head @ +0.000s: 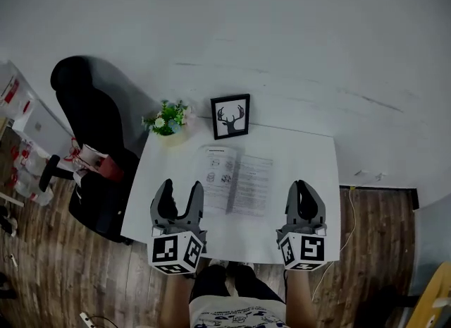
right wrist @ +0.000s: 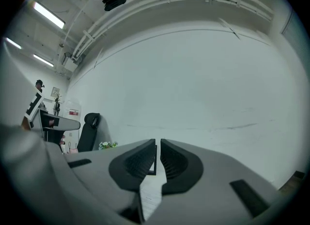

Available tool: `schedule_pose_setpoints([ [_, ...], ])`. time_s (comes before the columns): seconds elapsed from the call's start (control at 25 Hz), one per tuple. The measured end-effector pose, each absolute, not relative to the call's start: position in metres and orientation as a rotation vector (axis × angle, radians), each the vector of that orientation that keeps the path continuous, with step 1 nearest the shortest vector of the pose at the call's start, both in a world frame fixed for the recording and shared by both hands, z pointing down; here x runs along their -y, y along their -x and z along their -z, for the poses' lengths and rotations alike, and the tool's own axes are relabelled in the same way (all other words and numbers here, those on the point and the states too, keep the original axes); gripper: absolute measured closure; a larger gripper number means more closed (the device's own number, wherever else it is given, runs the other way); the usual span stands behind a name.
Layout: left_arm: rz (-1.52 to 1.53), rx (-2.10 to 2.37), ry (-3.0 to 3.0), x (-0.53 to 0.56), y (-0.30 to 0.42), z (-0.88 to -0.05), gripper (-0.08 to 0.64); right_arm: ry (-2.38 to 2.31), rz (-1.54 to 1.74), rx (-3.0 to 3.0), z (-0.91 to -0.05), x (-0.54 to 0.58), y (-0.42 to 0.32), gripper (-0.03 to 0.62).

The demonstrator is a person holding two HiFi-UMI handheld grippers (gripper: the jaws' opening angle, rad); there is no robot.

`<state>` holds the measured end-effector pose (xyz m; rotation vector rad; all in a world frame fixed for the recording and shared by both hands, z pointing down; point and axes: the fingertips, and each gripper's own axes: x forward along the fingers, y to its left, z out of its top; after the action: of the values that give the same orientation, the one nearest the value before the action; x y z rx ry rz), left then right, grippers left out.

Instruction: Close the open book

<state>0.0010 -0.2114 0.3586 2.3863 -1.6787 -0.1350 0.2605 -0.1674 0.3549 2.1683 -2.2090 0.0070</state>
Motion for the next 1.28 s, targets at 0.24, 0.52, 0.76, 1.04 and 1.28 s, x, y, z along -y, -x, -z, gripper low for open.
schedule_pose_setpoints([
  [0.24, 0.245, 1.645, -2.187, 0.199, -0.006, -0.391, 0.284, -2.058, -0.031, 2.288, -0.368, 0.175, -0.269, 0.561],
  [0.52, 0.375, 1.57, -1.933, 0.185, -0.006, -0.439, 0.284, -1.941, -0.069, 2.365, -0.387, 0.179, -0.272, 0.561],
  [0.76, 0.417, 1.519, -1.831, 0.174, -0.006, -0.468, 0.284, -1.887, -0.105, 2.396, -0.402, 0.181, -0.269, 0.561],
  [1.04, 0.454, 1.432, -1.699, 0.168, 0.001, -0.506, 0.284, -1.847, -0.153, 2.393, -0.418, 0.185, -0.251, 0.561],
  [1.28, 0.479, 1.349, -1.556, 0.167, 0.006, -0.547, 0.284, -1.845, -0.17, 2.364, -0.427, 0.193, -0.241, 0.561],
])
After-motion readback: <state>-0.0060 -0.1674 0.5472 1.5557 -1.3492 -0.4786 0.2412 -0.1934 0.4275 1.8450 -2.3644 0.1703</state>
